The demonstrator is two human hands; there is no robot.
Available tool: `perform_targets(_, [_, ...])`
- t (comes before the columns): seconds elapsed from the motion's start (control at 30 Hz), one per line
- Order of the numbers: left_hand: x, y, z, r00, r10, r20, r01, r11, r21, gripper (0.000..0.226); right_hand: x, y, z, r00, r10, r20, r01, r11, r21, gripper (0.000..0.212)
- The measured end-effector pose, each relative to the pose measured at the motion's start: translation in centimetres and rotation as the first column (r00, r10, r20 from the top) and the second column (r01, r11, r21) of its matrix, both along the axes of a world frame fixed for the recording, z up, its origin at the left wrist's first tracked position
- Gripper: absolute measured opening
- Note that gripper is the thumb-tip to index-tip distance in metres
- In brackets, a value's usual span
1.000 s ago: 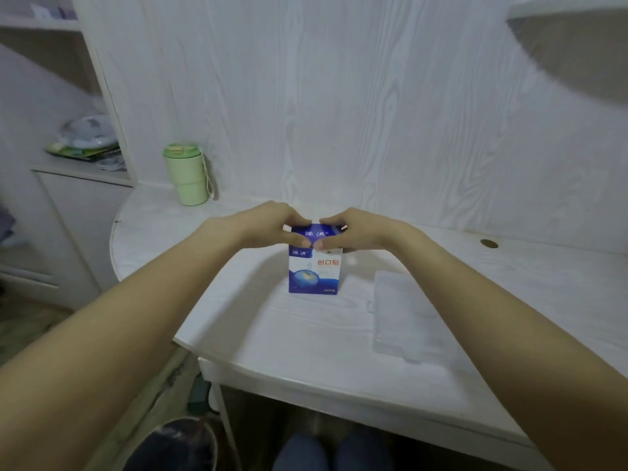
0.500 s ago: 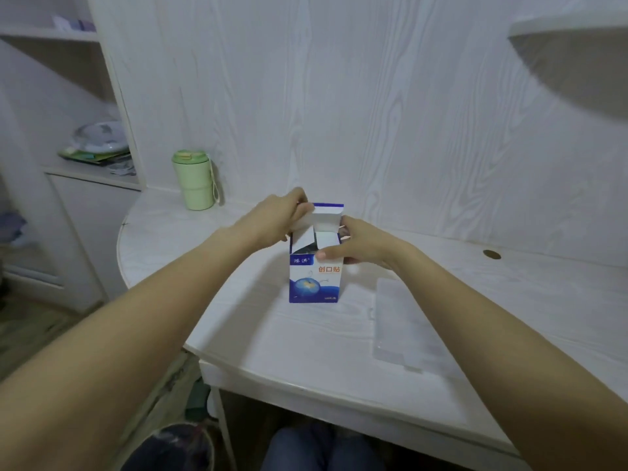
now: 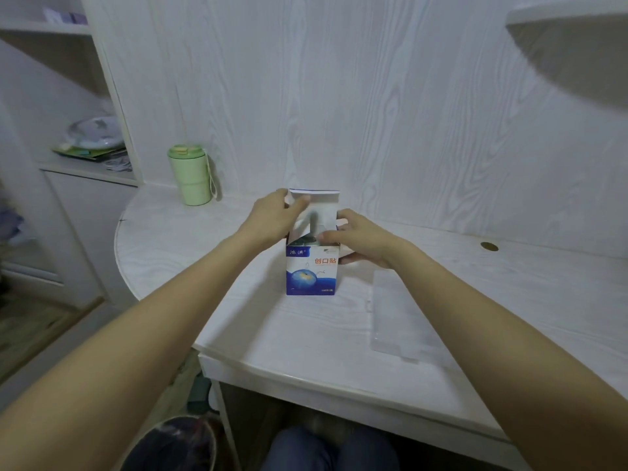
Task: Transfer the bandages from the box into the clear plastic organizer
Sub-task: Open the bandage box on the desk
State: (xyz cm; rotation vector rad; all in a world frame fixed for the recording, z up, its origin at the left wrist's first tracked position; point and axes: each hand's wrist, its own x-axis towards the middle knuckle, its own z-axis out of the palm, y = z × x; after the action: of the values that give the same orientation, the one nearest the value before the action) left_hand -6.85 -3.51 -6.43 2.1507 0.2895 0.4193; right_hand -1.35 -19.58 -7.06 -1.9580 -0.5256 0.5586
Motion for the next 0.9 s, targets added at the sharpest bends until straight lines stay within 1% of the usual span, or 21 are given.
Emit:
perform_targets(0.03, [0.2,-0.1,0.0,0.999,0.045,0.001,-0.045,0.999,0.006,0.052,0.0,0.1,0.0,1.000,-0.008,0.027,0.008,1.000,-0.001,0.051])
perform_targets(0.1, [0.6,-0.5,-0.3,0.988,0.149,0.047,-0.151,0.987,0.045,0.056,-0.1,0.2,-0.1,0.997,-0.052,0.064,0.050,0.998,0.032,0.052])
perform_targets(0.17, [0.5,-1.0,-0.4,0.959,0.252,0.132,-0.266,0.959,0.100,0.051,-0.2,0.1,-0.3,0.989,-0.133,0.070,0.126,0.987,0.105,0.055])
perform_targets(0.2, [0.4,-1.2,-0.4,0.948,0.269,0.170,-0.292,0.948,0.129,0.044,-0.2,-0.1,-0.4,0.983,-0.168,0.074,0.157,0.978,0.140,0.057])
perform_targets(0.27, [0.2,-1.3,-0.8,0.960,0.218,0.176,-0.251,0.948,0.194,0.028,-0.3,-0.6,-0.7,0.971,-0.194,0.137,0.170,0.971,0.168,0.058])
perform_targets(0.3, [0.1,-1.2,-1.1,0.972,0.171,0.159,-0.203,0.956,0.212,0.028,-0.4,-0.8,-0.9,0.956,-0.195,0.221,0.165,0.975,0.148,0.055])
perform_targets(0.33, [0.0,-1.2,-1.3,0.982,0.133,0.135,-0.160,0.964,0.212,0.032,-0.5,-0.9,-1.1,0.922,-0.195,0.334,0.168,0.980,0.107,0.050])
perform_targets(0.4, [-0.3,-1.3,-1.5,0.987,0.106,0.120,-0.126,0.975,0.182,0.042,-0.5,-1.0,-1.5,0.810,-0.188,0.556,0.210,0.977,0.024,0.037])
perform_targets(0.43, [-0.3,-1.3,-1.4,0.988,0.104,0.114,-0.124,0.976,0.181,0.046,-0.4,-1.1,-1.6,0.761,-0.174,0.625,0.223,0.975,0.000,0.029])
perform_targets(0.5, [-0.3,-1.2,-1.3,0.995,0.085,0.052,-0.096,0.960,0.264,0.059,-0.3,-1.2,-1.7,0.718,-0.118,0.686,0.199,0.979,-0.039,0.019])
perform_targets(0.53, [-0.2,-1.1,-1.3,0.998,0.069,0.002,-0.066,0.943,0.327,0.059,-0.2,-1.1,-1.7,0.717,-0.078,0.692,0.169,0.983,-0.065,0.019])
perform_targets(0.57, [0.0,-1.0,-1.2,0.998,0.050,-0.040,-0.032,0.930,0.367,0.053,-0.2,-1.0,-1.8,0.727,-0.039,0.686,0.137,0.987,-0.089,0.024])
perform_targets(0.6, [0.1,-0.8,-1.1,0.998,0.033,-0.052,-0.012,0.933,0.359,0.045,-0.2,-0.9,-1.6,0.741,-0.002,0.672,0.109,0.987,-0.117,0.032])
perform_targets(0.63, [0.1,-0.7,-0.9,0.999,0.023,-0.043,-0.009,0.952,0.305,0.038,-0.2,-0.8,-1.5,0.753,0.030,0.658,0.092,0.984,-0.150,0.041])
perform_targets(0.7, [0.2,-0.2,-0.8,0.997,0.070,0.018,-0.072,0.982,0.172,0.037,0.0,-0.7,-1.4,0.784,0.072,0.617,0.079,0.974,-0.214,0.057])
perform_targets(0.77, [0.2,0.6,-1.0,0.993,0.110,0.050,-0.113,0.992,0.054,0.042,0.2,-0.8,-1.3,0.836,0.067,0.544,0.071,0.971,-0.229,0.062])
perform_targets(0.8, [0.0,0.9,-1.2,0.994,0.106,0.038,-0.108,0.994,0.036,0.043,0.3,-0.8,-1.3,0.859,0.062,0.507,0.065,0.971,-0.229,0.062])
perform_targets(0.83, [-0.1,1.1,-1.5,0.995,0.096,0.014,-0.097,0.993,0.075,0.042,0.3,-0.8,-1.4,0.875,0.063,0.479,0.056,0.972,-0.230,0.061])
perform_targets(0.9, [-0.1,1.6,-2.1,0.994,0.102,-0.032,-0.089,0.955,0.285,0.034,0.2,-0.7,-1.7,0.898,0.054,0.437,0.045,0.976,-0.212,0.057])
